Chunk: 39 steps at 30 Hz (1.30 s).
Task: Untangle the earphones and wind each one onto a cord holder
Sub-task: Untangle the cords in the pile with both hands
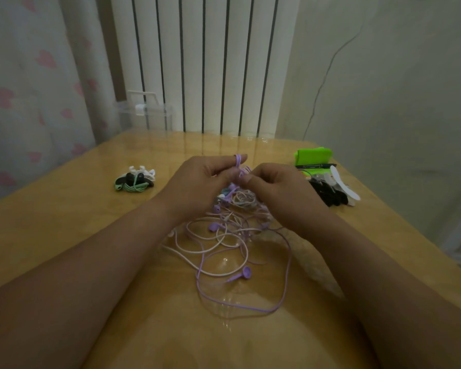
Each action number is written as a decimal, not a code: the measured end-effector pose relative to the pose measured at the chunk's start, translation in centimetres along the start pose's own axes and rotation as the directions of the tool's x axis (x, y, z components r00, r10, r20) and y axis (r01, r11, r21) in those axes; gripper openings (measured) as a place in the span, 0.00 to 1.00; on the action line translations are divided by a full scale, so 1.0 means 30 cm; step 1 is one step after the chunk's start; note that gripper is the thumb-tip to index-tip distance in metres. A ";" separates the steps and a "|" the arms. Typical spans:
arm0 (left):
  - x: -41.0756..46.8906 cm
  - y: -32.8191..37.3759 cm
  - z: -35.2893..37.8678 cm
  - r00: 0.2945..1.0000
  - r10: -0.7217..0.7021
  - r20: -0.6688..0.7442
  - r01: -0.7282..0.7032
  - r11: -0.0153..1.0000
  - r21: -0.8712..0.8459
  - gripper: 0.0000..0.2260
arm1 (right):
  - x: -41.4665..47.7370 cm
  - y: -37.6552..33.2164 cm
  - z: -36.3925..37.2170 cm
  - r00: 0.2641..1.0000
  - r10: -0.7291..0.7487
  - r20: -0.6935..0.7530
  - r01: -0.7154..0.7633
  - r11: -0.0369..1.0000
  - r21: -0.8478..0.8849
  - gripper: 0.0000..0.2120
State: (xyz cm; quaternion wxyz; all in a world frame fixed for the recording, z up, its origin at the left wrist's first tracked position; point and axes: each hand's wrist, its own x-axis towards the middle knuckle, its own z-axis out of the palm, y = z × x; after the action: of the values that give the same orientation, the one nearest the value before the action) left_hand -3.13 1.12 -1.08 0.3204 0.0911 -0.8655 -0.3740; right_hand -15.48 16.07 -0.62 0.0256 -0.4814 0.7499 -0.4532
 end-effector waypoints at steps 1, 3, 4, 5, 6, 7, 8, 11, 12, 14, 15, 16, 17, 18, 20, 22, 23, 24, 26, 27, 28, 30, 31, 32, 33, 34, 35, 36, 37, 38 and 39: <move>-0.002 0.002 -0.002 0.999 0.015 0.039 -0.017 0.998 0.053 0.16 | 0.004 0.004 -0.007 0.999 0.006 -0.038 -0.005 1.000 0.010 0.11; -0.005 -0.002 -0.004 0.993 0.034 0.114 -0.053 0.984 0.173 0.15 | 0.007 0.003 -0.021 0.995 0.002 -0.101 0.003 0.998 0.056 0.06; -0.006 -0.002 -0.005 0.987 0.034 0.156 -0.067 0.975 0.213 0.14 | 0.009 0.000 -0.029 0.992 -0.007 -0.125 0.021 0.994 0.106 0.05; -0.007 -0.001 -0.007 0.980 0.016 0.200 -0.062 0.972 0.225 0.13 | 0.009 -0.005 -0.034 0.989 -0.015 -0.144 0.039 0.985 0.169 0.05; -0.009 0.007 -0.008 0.970 -0.004 0.244 -0.045 0.980 0.193 0.12 | 0.009 -0.010 -0.040 0.987 -0.013 -0.158 0.051 0.970 0.237 0.07; -0.009 0.017 -0.009 0.959 -0.016 0.284 -0.020 0.992 0.125 0.11 | 0.009 -0.015 -0.048 0.986 -0.002 -0.167 0.054 0.951 0.304 0.09; -0.010 0.029 -0.012 0.949 -0.019 0.313 0.008 0.999 0.036 0.10 | 0.009 -0.018 -0.055 0.986 0.014 -0.169 0.050 0.928 0.369 0.09; -0.015 0.067 -0.023 0.936 -0.013 0.351 0.090 0.975 -0.205 0.09 | 0.015 -0.007 -0.071 0.990 0.063 -0.123 0.012 0.848 0.529 0.08; -0.015 0.073 -0.027 0.936 -0.009 0.352 0.109 0.958 -0.264 0.10 | 0.016 0.002 -0.070 0.993 0.068 -0.093 -0.004 0.828 0.560 0.08; -0.011 0.070 -0.025 0.939 0.006 0.345 0.141 0.906 -0.400 0.11 | 0.016 0.014 -0.059 0.997 0.062 -0.035 -0.031 0.820 0.572 0.06; -0.008 0.066 -0.022 0.944 0.011 0.330 0.157 0.864 -0.478 0.12 | 0.017 0.019 -0.048 0.998 0.055 -0.017 -0.037 0.842 0.539 0.05; -0.007 0.067 -0.019 0.952 0.010 0.305 0.166 0.821 -0.546 0.12 | 0.017 0.021 -0.037 0.999 0.047 -0.009 -0.036 0.877 0.479 0.06; -0.003 0.063 -0.015 0.964 -0.005 0.266 0.168 0.789 -0.591 0.12 | 0.016 0.021 -0.024 0.999 0.038 -0.008 -0.031 0.912 0.409 0.07; 0.000 0.059 -0.012 0.975 -0.033 0.218 0.164 0.770 -0.617 0.12 | 0.014 0.019 -0.012 1.000 0.024 -0.007 -0.020 0.941 0.339 0.10; 0.005 0.041 -0.008 0.989 -0.096 0.112 0.145 0.769 -0.623 0.12 | 0.006 0.006 0.009 1.000 -0.014 -0.002 0.014 0.975 0.223 0.12; 0.006 0.031 -0.003 0.990 -0.136 0.031 0.127 0.792 -0.597 0.13 | -0.005 -0.005 0.020 0.999 -0.041 0.006 0.039 0.987 0.153 0.10; 0.004 0.033 0.001 0.989 -0.148 0.000 0.121 0.806 -0.579 0.14 | -0.009 -0.007 0.023 0.999 -0.043 0.015 0.041 0.990 0.136 0.11; 0.001 0.040 0.005 0.987 -0.158 -0.029 0.115 0.821 -0.558 0.15 | -0.011 -0.008 0.026 0.999 -0.037 0.025 0.034 0.992 0.120 0.11; -0.009 0.062 0.012 0.986 -0.155 -0.065 0.099 0.847 -0.523 0.16 | -0.011 -0.007 0.029 0.999 -0.012 0.046 0.007 0.995 0.098 0.11; -0.012 0.064 0.012 0.988 -0.136 -0.073 0.083 0.867 -0.491 0.15 | -0.011 -0.007 0.031 0.998 0.001 0.063 -0.007 0.995 0.095 0.11; -0.012 0.056 0.013 0.990 -0.112 -0.083 0.065 0.896 -0.439 0.15 | -0.011 -0.008 0.032 0.997 0.010 0.082 -0.017 0.995 0.094 0.11; -0.003 0.024 0.010 0.992 -0.054 -0.113 0.022 0.963 -0.268 0.14 | -0.015 -0.011 0.032 0.995 0.007 0.101 -0.016 0.996 0.090 0.11; 0.001 0.010 0.009 0.993 -0.019 -0.115 -0.001 0.986 -0.164 0.13 | -0.016 -0.013 0.030 0.996 -0.005 0.093 -0.002 0.997 0.074 0.11; 0.003 -0.002 0.007 0.995 0.019 -0.100 -0.026 0.998 -0.064 0.13 | -0.015 -0.011 0.025 0.997 -0.017 0.073 0.014 0.999 0.048 0.11; -0.001 -0.007 0.005 0.996 0.054 -0.065 -0.053 0.998 0.026 0.14 | -0.012 -0.011 0.018 0.999 -0.023 0.044 0.022 0.999 0.023 0.11; -0.002 -0.012 0.004 0.997 0.074 -0.014 -0.073 0.993 0.096 0.14 | -0.008 -0.008 0.009 1.000 -0.025 0.003 0.025 1.000 0.012 0.10; -0.003 -0.011 0.001 0.996 0.074 0.050 -0.081 0.986 0.145 0.13 | -0.003 -0.005 -0.001 0.999 -0.025 -0.043 0.026 1.000 0.017 0.07; -0.002 -0.013 0.001 0.992 0.056 0.113 -0.075 0.981 0.177 0.12 | 0.002 -0.002 -0.014 0.996 -0.024 -0.090 0.028 0.999 0.046 0.05; -0.001 -0.011 -0.001 0.985 0.023 0.171 -0.057 0.978 0.199 0.11 | 0.008 0.002 -0.026 0.991 -0.015 -0.131 0.027 0.995 0.092 0.04; -0.001 -0.009 -0.001 0.976 -0.005 0.217 -0.042 0.977 0.207 0.10 | 0.013 0.005 -0.038 0.987 -0.006 -0.162 0.030 0.989 0.143 0.05; -0.002 -0.004 -0.001 0.968 -0.016 0.249 -0.034 0.980 0.195 0.09 | 0.016 0.004 -0.049 0.984 0.001 -0.181 0.033 0.982 0.188 0.07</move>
State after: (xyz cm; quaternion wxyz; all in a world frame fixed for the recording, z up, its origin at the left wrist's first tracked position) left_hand -3.06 1.03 -1.17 0.2001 0.0709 -0.9322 -0.2931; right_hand -16.51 16.68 0.35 0.0000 -0.4398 0.6984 -0.5646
